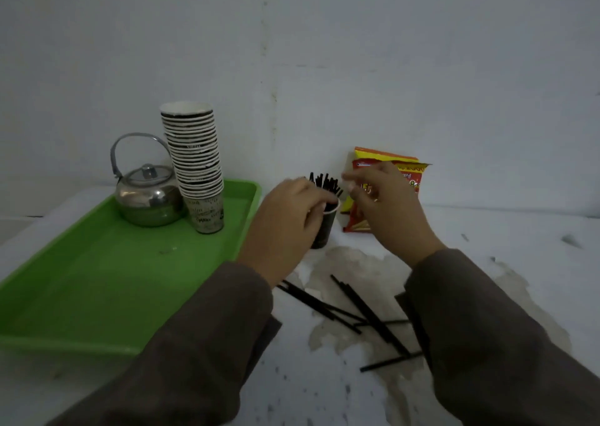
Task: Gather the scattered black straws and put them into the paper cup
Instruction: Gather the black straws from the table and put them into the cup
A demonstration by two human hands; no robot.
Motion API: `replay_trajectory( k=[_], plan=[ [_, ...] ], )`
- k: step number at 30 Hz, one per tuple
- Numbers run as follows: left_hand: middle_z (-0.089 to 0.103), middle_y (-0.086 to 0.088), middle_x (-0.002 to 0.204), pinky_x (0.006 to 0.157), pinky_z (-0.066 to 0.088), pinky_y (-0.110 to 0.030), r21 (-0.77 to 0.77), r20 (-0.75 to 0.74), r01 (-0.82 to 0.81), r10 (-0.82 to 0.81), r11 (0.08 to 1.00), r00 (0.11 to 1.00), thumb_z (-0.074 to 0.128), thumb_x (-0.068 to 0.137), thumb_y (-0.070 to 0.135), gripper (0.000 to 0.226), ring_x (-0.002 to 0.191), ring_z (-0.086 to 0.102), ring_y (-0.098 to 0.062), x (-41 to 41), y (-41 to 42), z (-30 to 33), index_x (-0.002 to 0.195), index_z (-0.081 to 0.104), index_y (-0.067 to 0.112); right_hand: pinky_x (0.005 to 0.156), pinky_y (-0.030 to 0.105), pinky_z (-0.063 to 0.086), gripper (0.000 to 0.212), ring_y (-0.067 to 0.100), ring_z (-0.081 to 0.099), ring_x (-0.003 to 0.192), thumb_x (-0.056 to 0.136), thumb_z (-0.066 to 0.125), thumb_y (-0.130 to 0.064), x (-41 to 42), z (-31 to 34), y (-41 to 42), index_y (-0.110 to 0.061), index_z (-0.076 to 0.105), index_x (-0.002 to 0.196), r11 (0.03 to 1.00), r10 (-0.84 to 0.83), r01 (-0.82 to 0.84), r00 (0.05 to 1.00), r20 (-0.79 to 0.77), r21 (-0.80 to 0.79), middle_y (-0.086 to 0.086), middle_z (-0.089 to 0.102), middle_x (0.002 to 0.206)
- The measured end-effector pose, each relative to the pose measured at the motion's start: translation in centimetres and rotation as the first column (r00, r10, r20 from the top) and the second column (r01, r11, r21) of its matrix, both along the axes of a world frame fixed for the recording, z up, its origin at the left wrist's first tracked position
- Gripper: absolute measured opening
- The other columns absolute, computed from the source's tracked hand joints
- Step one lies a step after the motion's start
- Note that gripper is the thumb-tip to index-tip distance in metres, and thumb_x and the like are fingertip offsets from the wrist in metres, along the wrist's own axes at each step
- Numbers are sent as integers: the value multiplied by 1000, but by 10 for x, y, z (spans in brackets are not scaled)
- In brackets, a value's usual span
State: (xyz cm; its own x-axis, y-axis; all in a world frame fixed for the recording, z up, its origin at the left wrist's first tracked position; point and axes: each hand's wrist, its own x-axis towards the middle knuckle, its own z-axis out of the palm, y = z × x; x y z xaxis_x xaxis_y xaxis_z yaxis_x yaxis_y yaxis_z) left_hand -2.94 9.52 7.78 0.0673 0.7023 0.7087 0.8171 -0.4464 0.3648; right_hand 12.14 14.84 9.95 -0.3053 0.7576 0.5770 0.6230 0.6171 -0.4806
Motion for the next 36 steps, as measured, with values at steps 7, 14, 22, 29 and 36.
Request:
replay_trajectory(
  k=[7,14,22,29,36],
  plan=[
    [68,-3,96,77,43,-34,-282,-256,120,-195,952,947,57,87,13,18,90,58,-23,13,-56,-71,101,67,18,71,12,35,23,9,45,86,87,56,-21,68,-63,-90,-29,66,105,956,257,-140,823,507,-258,-7,55,95],
    [67,-5,99,79,42,-37,-281,-342,79,-177,956,923,59,85,13,20,93,57,-26,20,-58,-85,103,67,16,70,25,29,19,18,54,90,83,61,-24,82,-84,-109,-28,69,100,981,180,-91,745,642,-169,-4,63,98],
    [67,-3,95,80,39,-37,-293,-326,76,-174,953,929,60,85,16,13,92,54,-24,24,-54,-88,94,69,16,68,20,20,12,11,47,85,90,50,-24,83,-87,-107,-25,61,91,988,123,-51,823,555,-144,-7,59,93],
    [59,2,98,82,25,-25,-294,-304,87,-179,952,936,48,90,19,9,97,47,-16,30,-50,-91,91,57,19,58,4,44,18,0,61,69,88,56,-17,73,-73,-100,-34,56,82,898,75,-123,989,-129,-423,-11,66,72],
    [62,0,93,85,35,-35,-253,25,146,-144,956,989,54,84,12,6,94,53,-18,34,-50,-85,88,57,15,65,2,35,14,4,48,75,82,63,-9,72,-85,-73,-17,72,89,922,-63,133,978,197,-364,-4,61,87]
  ],
)
